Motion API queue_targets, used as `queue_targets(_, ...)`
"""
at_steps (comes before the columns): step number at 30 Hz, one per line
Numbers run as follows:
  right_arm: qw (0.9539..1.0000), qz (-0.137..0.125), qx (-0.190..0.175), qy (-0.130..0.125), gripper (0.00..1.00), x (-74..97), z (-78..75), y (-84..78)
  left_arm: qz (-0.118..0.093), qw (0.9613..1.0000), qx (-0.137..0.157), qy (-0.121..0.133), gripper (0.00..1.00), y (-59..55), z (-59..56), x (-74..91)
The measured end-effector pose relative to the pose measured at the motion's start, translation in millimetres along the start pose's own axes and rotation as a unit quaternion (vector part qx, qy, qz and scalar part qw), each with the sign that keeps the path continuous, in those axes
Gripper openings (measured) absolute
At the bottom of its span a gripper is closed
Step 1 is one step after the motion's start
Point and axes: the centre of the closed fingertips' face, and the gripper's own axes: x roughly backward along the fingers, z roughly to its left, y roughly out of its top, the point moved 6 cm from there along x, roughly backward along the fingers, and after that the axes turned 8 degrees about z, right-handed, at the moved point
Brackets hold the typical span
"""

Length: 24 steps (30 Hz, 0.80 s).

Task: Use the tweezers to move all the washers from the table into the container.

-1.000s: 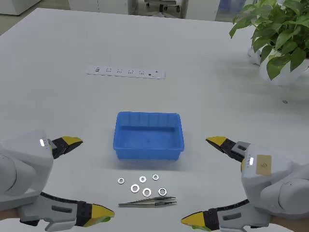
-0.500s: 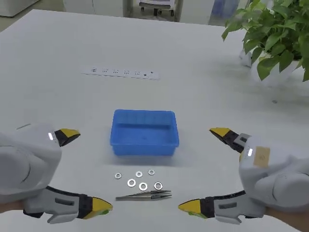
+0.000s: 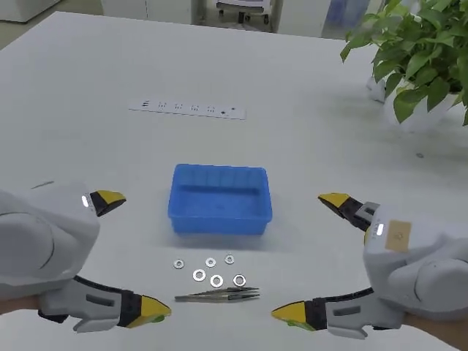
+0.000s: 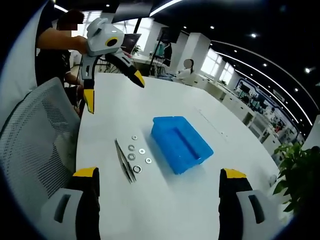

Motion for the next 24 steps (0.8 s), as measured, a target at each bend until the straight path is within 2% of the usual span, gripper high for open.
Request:
queue_targets(2, 1.0000, 0.001, 0.000, -0.001, 1.00, -0.3, 0.3, 0.1, -0.004, 0.9999, 0.009, -0.002, 0.99, 1.3, 0.0, 0.7)
queue_targets(4, 1.0000, -0.001, -0.002, 0.000, 1.00, -0.6, 1.2, 0.8, -0.025, 0.9994, 0.025, -0.007, 0.99, 5.8, 0.7, 2.4)
queue_targets(5, 1.0000, -0.001, -0.002, 0.001, 1.00, -0.7, 1.4, 0.8, -0.025, 0.9993, 0.027, -0.007, 0.99, 5.9, 1.2, 2.8)
queue_targets(7, 1.0000, 0.000, 0.000, 0.002, 1.00, -1.5, 2.0, 0.8, -0.022, 0.9994, 0.026, -0.005, 0.99, 4.8, 2.6, 2.2)
queue_targets(10, 1.0000, 0.000, -0.005, 0.002, 1.00, -3.5, 1.1, -0.3, 0.009, 0.9999, 0.007, -0.004, 0.95, -3.3, 2.8, -1.2)
queue_targets(12, 0.9999, -0.002, -0.011, 0.002, 1.00, -4.2, -0.3, -0.6, 0.018, 0.9998, 0.006, -0.006, 0.94, -5.7, 1.2, -2.2)
queue_targets(15, 0.9999, -0.004, -0.016, 0.001, 1.00, -4.1, -1.1, -0.6, 0.017, 0.9998, 0.005, -0.010, 0.94, -6.7, -0.7, -2.2)
queue_targets(18, 0.9999, -0.002, -0.015, 0.003, 1.00, -3.9, -0.8, -1.8, 0.006, 0.9997, 0.019, -0.016, 0.93, -5.8, -2.1, -2.3)
queue_targets(24, 0.9999, 0.000, -0.016, 0.007, 0.99, -4.4, 1.5, -3.8, 0.015, 0.9997, 0.006, -0.016, 0.93, -4.4, -5.2, -2.1)
